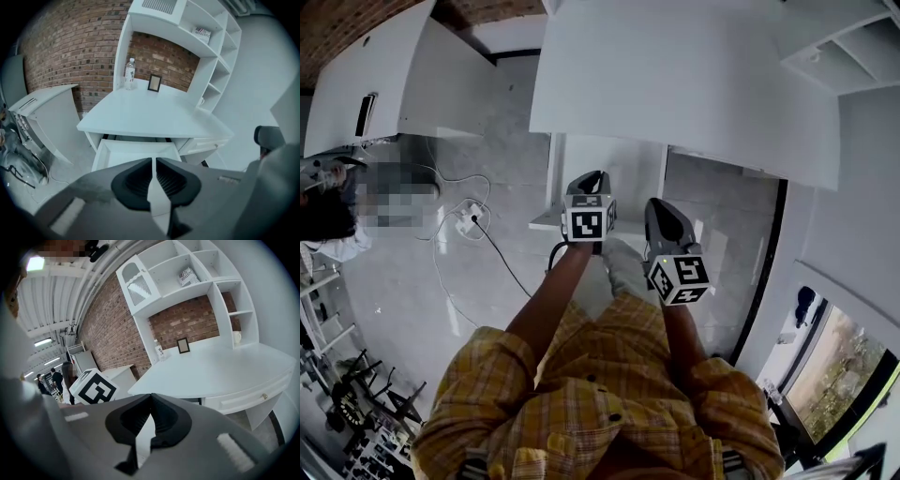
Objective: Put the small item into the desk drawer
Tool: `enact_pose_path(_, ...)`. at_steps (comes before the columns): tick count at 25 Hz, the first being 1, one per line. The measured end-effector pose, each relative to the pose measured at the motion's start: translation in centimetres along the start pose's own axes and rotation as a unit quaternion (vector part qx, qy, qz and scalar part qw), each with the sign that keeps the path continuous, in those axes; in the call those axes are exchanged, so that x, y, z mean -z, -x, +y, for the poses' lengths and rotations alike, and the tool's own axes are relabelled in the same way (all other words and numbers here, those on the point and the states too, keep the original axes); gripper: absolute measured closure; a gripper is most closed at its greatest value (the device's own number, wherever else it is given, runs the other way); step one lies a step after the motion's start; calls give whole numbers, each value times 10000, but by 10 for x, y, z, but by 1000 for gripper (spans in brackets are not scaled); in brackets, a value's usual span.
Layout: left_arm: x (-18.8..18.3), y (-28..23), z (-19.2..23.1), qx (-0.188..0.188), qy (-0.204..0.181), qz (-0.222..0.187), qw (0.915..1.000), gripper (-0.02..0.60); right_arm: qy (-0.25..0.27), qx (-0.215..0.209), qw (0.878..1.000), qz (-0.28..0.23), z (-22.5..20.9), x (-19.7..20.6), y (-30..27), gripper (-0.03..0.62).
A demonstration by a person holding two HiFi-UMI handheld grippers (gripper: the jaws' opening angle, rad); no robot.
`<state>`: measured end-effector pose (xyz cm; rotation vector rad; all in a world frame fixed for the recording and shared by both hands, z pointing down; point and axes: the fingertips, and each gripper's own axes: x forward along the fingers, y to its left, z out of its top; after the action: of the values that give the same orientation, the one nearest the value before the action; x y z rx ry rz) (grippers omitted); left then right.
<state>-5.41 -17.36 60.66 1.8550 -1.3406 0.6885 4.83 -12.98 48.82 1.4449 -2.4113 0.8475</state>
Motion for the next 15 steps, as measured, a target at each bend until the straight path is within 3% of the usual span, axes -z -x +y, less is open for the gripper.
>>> enact_pose_path(3,-18,21,-4,56,-61,-282,9996,578,49,-71,9999,-60,8,-12,2,595)
enact_pose_path(15,-83,115,-30,252,-365,-1515,9875,580,392,80,9978,-522,29,-65,27,595)
